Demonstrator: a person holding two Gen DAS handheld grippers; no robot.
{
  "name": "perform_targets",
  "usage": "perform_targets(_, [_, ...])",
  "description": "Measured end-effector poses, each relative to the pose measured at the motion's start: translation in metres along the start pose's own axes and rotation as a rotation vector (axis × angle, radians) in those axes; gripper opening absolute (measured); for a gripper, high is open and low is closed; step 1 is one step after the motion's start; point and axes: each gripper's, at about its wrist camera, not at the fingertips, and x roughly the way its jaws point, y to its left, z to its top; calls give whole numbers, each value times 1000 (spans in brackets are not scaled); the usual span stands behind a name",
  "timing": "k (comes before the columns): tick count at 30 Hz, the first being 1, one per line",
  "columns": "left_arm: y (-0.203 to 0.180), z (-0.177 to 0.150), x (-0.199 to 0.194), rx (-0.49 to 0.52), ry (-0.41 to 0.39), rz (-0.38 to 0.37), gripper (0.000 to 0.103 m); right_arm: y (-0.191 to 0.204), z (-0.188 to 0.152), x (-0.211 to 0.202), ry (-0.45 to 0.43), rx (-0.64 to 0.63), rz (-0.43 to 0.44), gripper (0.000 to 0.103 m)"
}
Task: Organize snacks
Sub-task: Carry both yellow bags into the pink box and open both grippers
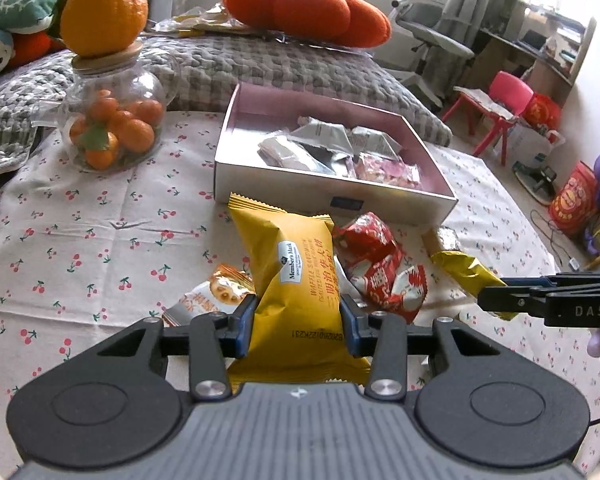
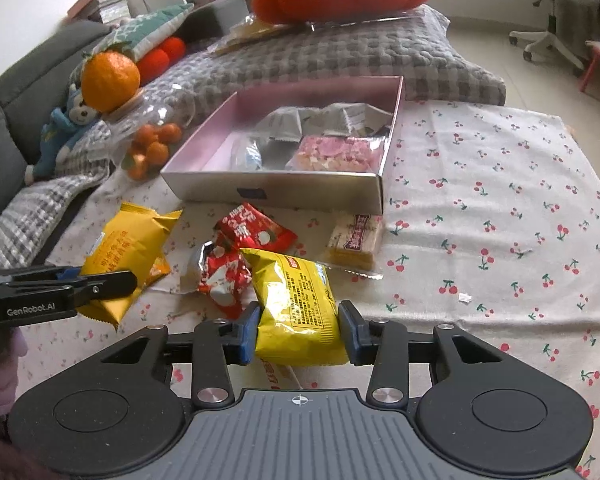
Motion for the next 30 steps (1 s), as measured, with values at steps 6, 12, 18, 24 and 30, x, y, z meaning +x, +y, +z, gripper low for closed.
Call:
perform_targets(6, [5,8,-5,-44,-21,0,39,1,12,-13,-50,30,25,40])
perform_targets(12, [4,23,-8,-60,-52,3,39,3,33,-17,-98,68,47,40])
perform_targets(18, [3,48,0,-65,-81,18,39,7,59,-7,-142,108,65,40])
perform_targets(24, [3,78,29,-42,-65,25,39,10,79,18,-154,141,77,40])
perform_targets(30, [9,102,54,-26,-66,33,39,4,89,40,-174,192,74,40])
